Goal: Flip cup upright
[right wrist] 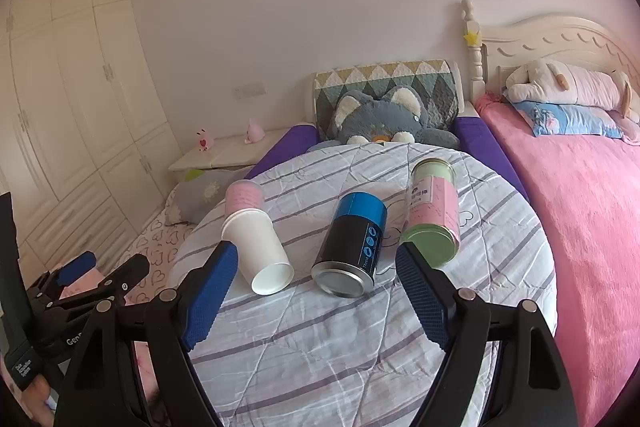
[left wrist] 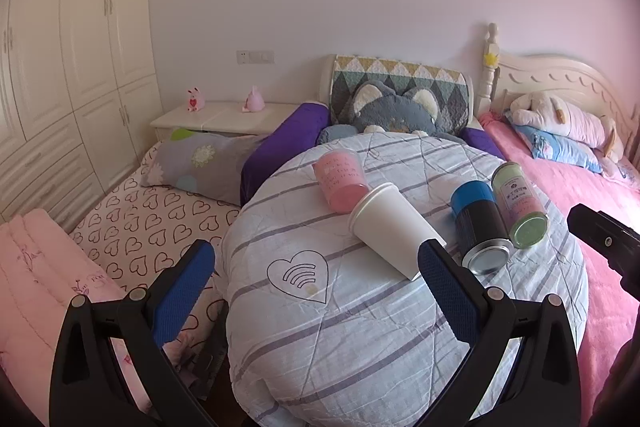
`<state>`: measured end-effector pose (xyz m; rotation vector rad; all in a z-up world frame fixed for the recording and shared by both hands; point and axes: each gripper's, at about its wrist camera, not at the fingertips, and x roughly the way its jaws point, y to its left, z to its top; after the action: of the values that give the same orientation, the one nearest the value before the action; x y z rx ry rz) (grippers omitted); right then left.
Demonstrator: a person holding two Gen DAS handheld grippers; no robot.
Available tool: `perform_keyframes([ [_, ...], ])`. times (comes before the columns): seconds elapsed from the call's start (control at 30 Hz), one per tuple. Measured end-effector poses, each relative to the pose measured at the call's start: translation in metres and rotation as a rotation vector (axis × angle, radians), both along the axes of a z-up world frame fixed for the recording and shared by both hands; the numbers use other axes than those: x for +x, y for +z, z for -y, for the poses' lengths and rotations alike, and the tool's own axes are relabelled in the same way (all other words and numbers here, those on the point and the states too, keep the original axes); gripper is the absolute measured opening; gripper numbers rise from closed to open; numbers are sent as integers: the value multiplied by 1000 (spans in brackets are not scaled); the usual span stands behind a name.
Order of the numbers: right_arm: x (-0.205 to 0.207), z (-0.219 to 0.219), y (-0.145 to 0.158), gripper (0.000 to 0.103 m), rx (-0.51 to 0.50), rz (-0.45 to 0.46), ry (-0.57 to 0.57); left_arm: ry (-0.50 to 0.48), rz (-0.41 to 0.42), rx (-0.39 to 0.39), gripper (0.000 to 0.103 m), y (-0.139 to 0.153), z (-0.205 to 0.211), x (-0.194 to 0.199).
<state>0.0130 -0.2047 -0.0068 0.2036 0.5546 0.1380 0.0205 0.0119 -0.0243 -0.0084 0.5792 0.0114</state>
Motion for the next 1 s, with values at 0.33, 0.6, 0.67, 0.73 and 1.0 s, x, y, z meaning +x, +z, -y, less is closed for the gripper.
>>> perform_keyframes([
  [0.33, 6, 1, -2, 82, 0, -20, -5, -16, -12, 17, 103, -3, 4, 4],
  [0.6, 7, 0, -4, 82, -3, -22, -5, -14, -12, 20, 103, -3, 4, 4],
  [0.67, 8, -1, -5, 82, -4, -28, -3, -13, -10, 24, 103, -2, 5, 4],
  [0.73, 8, -1, -6, 82, -6, -29, -3, -13, -11, 24, 103, -2, 5, 3],
  [1.0, 9, -2, -9, 82, -6, -31, 0, -11, -12, 27, 103, -2, 5, 3],
])
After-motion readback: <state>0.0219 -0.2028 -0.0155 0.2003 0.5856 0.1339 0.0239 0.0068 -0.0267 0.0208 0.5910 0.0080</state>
